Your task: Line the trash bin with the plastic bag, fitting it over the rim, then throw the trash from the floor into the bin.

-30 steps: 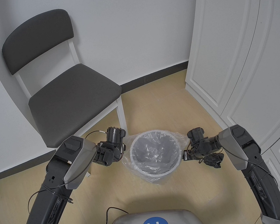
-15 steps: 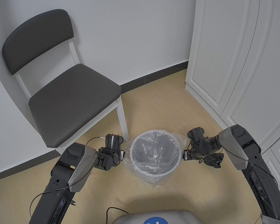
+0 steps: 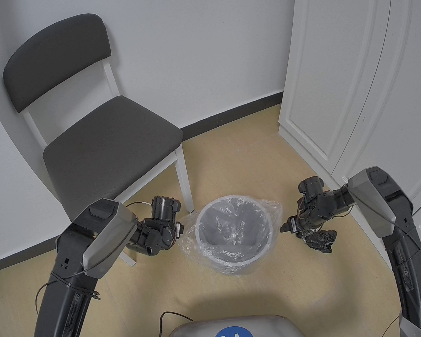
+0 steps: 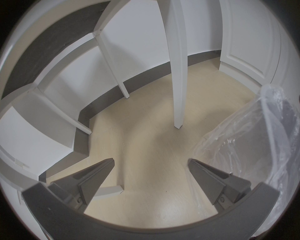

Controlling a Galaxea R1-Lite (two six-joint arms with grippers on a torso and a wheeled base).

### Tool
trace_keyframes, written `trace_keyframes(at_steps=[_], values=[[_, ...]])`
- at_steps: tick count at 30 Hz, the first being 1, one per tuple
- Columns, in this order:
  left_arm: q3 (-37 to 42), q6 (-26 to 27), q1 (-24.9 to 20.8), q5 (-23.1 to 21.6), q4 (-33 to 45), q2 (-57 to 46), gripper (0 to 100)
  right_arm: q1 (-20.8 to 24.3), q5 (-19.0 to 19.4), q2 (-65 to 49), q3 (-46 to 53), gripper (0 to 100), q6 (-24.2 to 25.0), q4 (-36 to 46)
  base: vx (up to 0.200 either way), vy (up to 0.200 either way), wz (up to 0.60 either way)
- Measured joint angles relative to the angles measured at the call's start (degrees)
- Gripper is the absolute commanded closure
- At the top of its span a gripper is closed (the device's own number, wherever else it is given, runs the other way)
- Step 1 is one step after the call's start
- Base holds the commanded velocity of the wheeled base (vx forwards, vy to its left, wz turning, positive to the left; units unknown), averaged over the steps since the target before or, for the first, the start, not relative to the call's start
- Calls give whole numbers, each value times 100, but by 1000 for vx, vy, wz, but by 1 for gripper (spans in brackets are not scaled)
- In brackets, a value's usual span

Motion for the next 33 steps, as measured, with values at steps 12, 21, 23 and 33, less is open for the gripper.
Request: trace_keyframes(at_steps=[12, 21, 23, 33], values=[[2367, -137, -95, 28, -2016, -1028, 0, -471, 773, -1072, 1025, 0, -926, -161, 0, 0, 0], [2826, -156, -146, 35, -2462, -1308, 0, -261, 780, -766, 612, 0, 240, -1165, 0, 0, 0], [2870, -154, -158, 35, -2523, -1349, 0, -188, 756, -592, 428, 0, 429, -1221, 0, 0, 0], [3038, -158, -251, 35, -2594, -1573, 0, 157, 277, 201, -356, 0, 846, -1065, 0, 0, 0]])
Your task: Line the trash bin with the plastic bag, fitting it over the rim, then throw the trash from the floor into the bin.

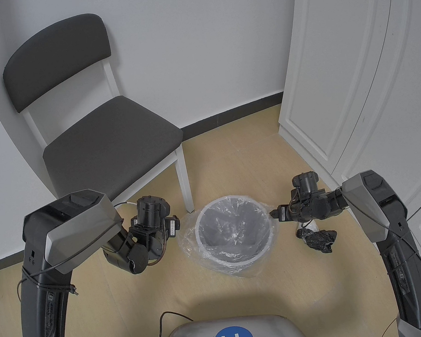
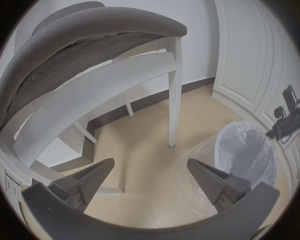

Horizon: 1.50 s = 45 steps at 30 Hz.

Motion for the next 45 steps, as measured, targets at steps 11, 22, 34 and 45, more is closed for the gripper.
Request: trace_keyframes(at_steps=[11, 22, 34, 45], values=[[26, -33, -72, 0, -22, -56, 0, 177, -90, 574, -625, 0, -20, 1013, 0, 0, 0], [157, -41, -166, -2, -162, -83, 0, 166, -196, 491, -652, 0, -48, 1180, 0, 0, 0], [251, -11, -436, 1, -156, -148, 0, -317, -7, -939, 592, 0, -1346, 1764, 0, 0, 0], [-405, 722, -1064, 9, 824, -188, 0, -562, 354, -2216, 1285, 0, -1526, 1747, 0, 0, 0]])
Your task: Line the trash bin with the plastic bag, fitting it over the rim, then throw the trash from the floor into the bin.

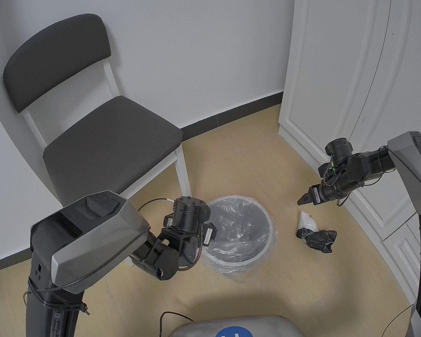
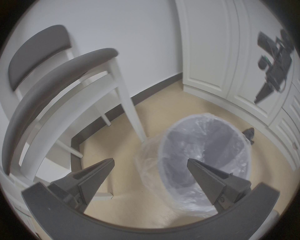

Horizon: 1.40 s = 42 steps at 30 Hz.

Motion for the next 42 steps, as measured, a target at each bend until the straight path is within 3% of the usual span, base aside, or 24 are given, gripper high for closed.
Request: trace_keyframes(at_steps=[7, 15, 21, 36, 42], values=[[-1003, 112, -343, 5, 1660, 105, 0, -79, 62, -464, 251, 0, -26, -40, 0, 0, 0], [-3085, 150, -505, 217, 3268, 702, 0, -168, 74, -752, 513, 0, -154, -367, 0, 0, 0], [-4196, 271, -533, 506, 3957, 1485, 0, -273, 93, -942, 755, 0, -325, -631, 0, 0, 0], [-4452, 235, -553, 575, 3816, 2026, 0, -356, 79, -1056, 1029, 0, -389, -1058, 0, 0, 0], [-4003, 194, -679, 578, 3891, 1781, 0, -356, 77, -1061, 1047, 0, -386, -1063, 0, 0, 0]])
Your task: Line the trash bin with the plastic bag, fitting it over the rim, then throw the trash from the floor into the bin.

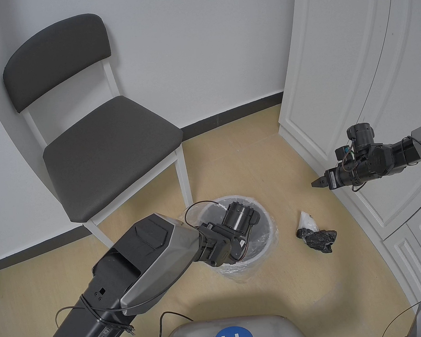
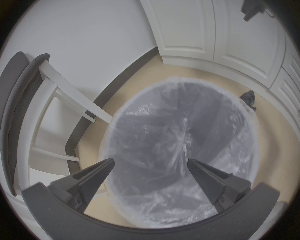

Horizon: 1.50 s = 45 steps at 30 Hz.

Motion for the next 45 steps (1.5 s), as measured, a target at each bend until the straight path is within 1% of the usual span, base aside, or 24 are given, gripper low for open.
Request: trace_keyframes(at_steps=[11, 15, 22, 25, 28, 32, 36, 40, 42, 45], values=[[2024, -116, -372, -68, -22, -987, 0, -11, 5, -35, 78, 0, -93, -6, 0, 0, 0], [2380, -362, -569, -85, -40, -1310, 0, -7, 7, -52, 118, 0, -123, -4, 0, 0, 0], [2745, -400, -729, -139, -67, -1610, 0, 0, 7, -66, 166, 0, -139, -9, 0, 0, 0], [2705, -397, -724, -137, -139, -1647, 0, 11, 9, -68, 185, 0, -180, -11, 0, 0, 0], [2459, -373, -628, -129, -227, -1614, 0, 15, 9, -68, 199, 0, -202, -17, 0, 0, 0], [1883, -268, -396, -115, -221, -1437, 0, 26, 9, -68, 205, 0, -211, -20, 0, 0, 0], [1225, 46, -60, -35, -167, -1090, 0, 28, 7, -66, 207, 0, -222, -17, 0, 0, 0], [784, 473, 262, 262, -145, -684, 0, 41, 2, -59, 212, 0, -227, -20, 0, 0, 0], [690, 607, 343, 495, -163, -530, 0, 41, 2, -57, 215, 0, -233, -20, 0, 0, 0], [634, 725, 400, 697, -183, -358, 0, 41, 0, -50, 215, 0, -244, -20, 0, 0, 0]])
